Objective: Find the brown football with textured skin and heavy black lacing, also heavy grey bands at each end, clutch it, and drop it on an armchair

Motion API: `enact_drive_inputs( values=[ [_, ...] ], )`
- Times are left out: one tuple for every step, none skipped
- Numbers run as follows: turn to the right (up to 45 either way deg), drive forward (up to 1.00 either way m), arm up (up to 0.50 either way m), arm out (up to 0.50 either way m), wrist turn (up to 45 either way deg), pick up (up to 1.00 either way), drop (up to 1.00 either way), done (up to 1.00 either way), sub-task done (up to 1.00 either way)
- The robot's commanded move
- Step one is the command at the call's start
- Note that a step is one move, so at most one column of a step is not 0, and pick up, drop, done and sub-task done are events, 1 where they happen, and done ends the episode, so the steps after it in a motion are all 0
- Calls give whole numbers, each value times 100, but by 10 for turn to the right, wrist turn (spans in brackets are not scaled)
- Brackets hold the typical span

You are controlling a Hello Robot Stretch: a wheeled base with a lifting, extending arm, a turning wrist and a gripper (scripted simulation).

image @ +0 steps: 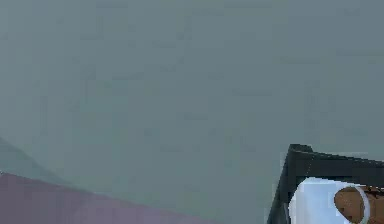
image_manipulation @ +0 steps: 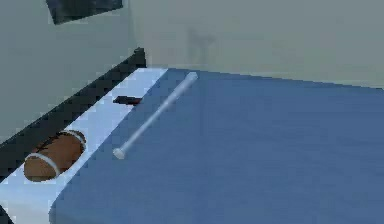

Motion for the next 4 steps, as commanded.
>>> enact_drive_inputs(
  values=[
    [-330,0,0,0,0,0,0,0,0],
    [0,0,50,0,0,0,0,0,0],
    [0,0,38,0,0,0,0,0,0],
    [0,0,0,44,0,0,0,0,0]
  ],
)
